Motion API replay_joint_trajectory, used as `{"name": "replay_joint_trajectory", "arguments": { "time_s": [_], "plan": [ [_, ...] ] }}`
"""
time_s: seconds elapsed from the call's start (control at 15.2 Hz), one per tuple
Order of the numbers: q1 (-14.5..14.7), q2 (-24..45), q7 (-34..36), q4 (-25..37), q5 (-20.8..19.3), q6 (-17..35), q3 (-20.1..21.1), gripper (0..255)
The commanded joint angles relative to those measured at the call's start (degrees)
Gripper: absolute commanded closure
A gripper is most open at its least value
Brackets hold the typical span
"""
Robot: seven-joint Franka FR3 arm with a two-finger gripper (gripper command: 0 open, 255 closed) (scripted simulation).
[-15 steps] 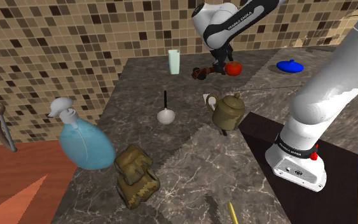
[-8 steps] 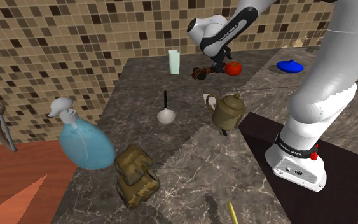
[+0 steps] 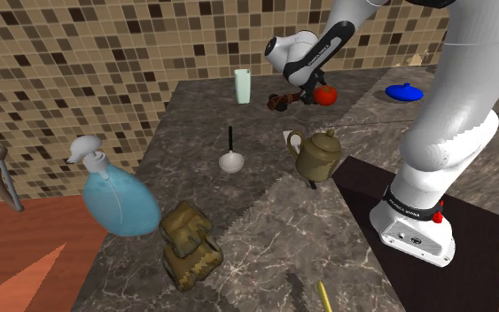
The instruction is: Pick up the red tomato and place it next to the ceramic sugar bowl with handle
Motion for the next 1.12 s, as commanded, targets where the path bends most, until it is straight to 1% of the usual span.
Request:
{"name": "replay_joint_trajectory", "arguments": {
  "time_s": [0.0, 0.53, 0.59, 1.06],
  "plan": [
    [-0.64, 0.56, 0.38, -0.64, -0.90, 1.50, -0.59, 0],
    [-0.64, 0.56, 0.38, -0.64, -0.90, 1.49, -0.58, 0],
    [-0.64, 0.56, 0.38, -0.64, -0.90, 1.49, -0.58, 255],
    [-0.64, 0.53, 0.42, -0.72, -0.91, 1.52, -0.59, 255]
  ]
}}
